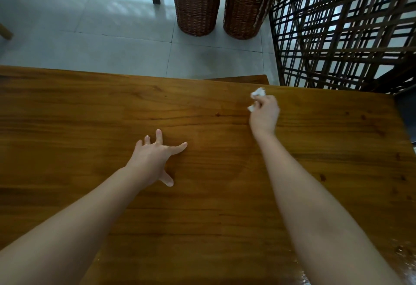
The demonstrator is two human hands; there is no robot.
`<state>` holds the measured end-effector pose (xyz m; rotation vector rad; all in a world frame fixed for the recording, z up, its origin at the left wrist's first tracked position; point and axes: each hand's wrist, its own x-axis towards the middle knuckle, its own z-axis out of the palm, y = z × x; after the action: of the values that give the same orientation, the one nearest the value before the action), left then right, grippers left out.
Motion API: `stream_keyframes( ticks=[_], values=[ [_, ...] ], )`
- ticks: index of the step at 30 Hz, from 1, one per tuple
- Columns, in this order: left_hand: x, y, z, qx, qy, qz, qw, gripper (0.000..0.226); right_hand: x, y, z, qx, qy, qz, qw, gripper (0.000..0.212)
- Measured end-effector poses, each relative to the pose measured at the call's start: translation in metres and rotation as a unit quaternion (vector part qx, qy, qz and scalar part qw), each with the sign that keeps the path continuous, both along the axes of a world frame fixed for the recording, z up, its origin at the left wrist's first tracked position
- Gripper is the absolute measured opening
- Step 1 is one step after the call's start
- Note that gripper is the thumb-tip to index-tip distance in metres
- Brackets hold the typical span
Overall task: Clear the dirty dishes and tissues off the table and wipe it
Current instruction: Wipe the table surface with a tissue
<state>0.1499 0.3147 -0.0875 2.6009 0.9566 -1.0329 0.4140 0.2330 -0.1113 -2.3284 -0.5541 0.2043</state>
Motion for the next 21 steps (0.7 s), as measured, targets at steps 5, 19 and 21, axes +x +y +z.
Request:
stream_keyframes(
  ticks=[5, 19, 21],
  values=[
    [0.003, -0.002, 0.003, 0.006, 0.007, 0.004, 1.0, 0.116, -0.088, 0.018, -0.012, 0.041, 0.0, 0.18, 0.983, 0.027],
    [0.001, -0.001, 0.002, -0.011, -0.011, 0.01, 1.0, 0.116, -0.059, 0.035, -0.005, 0.002, -0.042, 0.191, 0.981, 0.025],
    [0.001, -0.001, 0.004, -0.019, -0.013, 0.013, 1.0, 0.115, -0.058, 0.048, -0.003, -0.002, -0.022, 0.159, 0.987, 0.024]
  ],
)
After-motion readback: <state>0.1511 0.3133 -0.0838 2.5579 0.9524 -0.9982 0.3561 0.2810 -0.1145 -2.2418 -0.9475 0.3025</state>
